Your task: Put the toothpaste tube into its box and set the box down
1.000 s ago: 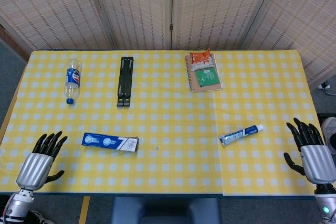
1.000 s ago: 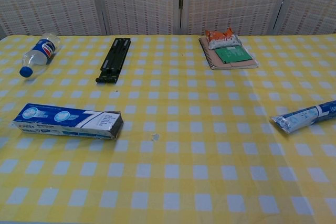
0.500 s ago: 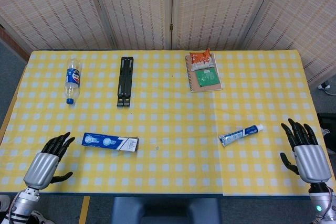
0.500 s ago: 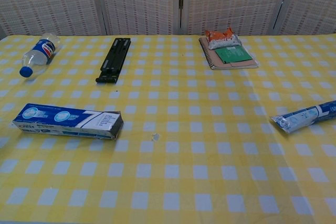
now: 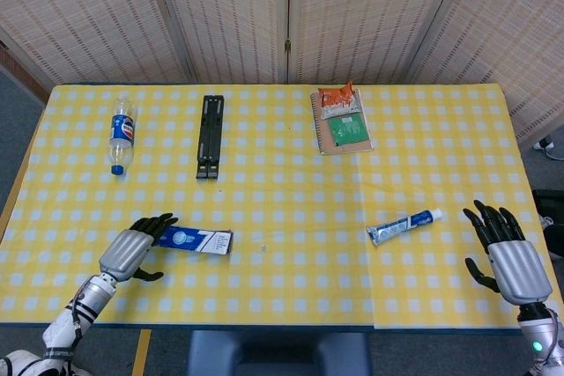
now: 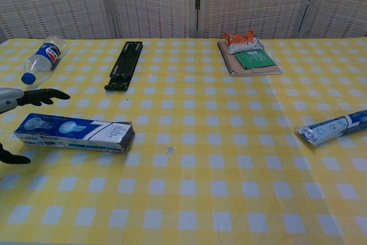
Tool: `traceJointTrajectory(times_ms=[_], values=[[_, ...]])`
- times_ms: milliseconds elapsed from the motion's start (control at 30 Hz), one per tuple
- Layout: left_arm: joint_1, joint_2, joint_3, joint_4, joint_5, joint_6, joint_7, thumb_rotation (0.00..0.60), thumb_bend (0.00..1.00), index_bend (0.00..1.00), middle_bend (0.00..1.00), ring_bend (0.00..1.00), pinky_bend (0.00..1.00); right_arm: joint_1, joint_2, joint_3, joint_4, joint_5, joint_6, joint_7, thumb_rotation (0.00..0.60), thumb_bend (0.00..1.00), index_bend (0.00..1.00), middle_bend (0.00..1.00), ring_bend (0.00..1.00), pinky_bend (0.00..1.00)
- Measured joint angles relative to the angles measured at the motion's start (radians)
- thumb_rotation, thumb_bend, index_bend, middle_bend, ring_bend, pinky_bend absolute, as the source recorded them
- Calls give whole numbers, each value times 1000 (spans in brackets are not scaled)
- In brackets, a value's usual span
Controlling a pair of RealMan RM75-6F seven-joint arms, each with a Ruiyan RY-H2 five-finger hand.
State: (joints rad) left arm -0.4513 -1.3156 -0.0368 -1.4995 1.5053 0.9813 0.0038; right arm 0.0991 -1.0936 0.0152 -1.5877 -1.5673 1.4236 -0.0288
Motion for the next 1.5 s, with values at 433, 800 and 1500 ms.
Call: traceJointTrajectory(times_ms=[433, 800, 1500], values=[[-78, -92, -6, 109, -16, -55, -7, 600, 192, 98, 115, 154, 176, -5, 8, -17, -6, -9, 0, 5, 600, 394, 0, 0, 0, 0], [-114, -85, 0, 130, -68, -116, 13, 600, 195, 161, 180, 245, 199, -18, 19, -30, 1, -18, 12, 17, 600, 395, 0, 0, 0, 0], [-135, -130, -28, 174, -164, -111, 44, 600, 194, 395, 344, 387, 314, -29, 44, -32, -5, -15, 23, 62, 600, 395, 0, 0, 0, 0]])
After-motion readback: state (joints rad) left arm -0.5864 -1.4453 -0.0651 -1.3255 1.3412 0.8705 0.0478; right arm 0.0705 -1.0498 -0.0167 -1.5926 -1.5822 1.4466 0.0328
